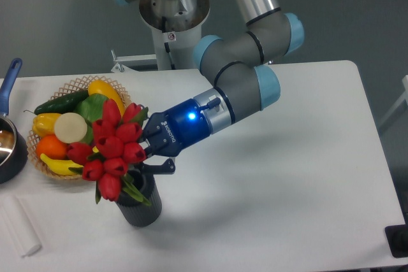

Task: Insert the flowers into the vase
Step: 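Lower the tulip stems down into the black vase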

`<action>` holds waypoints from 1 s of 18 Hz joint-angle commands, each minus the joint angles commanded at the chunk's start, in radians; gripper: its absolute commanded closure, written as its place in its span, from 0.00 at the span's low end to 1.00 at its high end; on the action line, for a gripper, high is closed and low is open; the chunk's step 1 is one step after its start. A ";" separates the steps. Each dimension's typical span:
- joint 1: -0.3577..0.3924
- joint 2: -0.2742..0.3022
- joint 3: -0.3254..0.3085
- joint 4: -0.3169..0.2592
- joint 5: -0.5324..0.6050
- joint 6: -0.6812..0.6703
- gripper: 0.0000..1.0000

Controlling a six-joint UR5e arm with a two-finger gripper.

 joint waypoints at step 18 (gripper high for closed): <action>0.002 -0.049 -0.043 0.000 0.015 0.069 0.73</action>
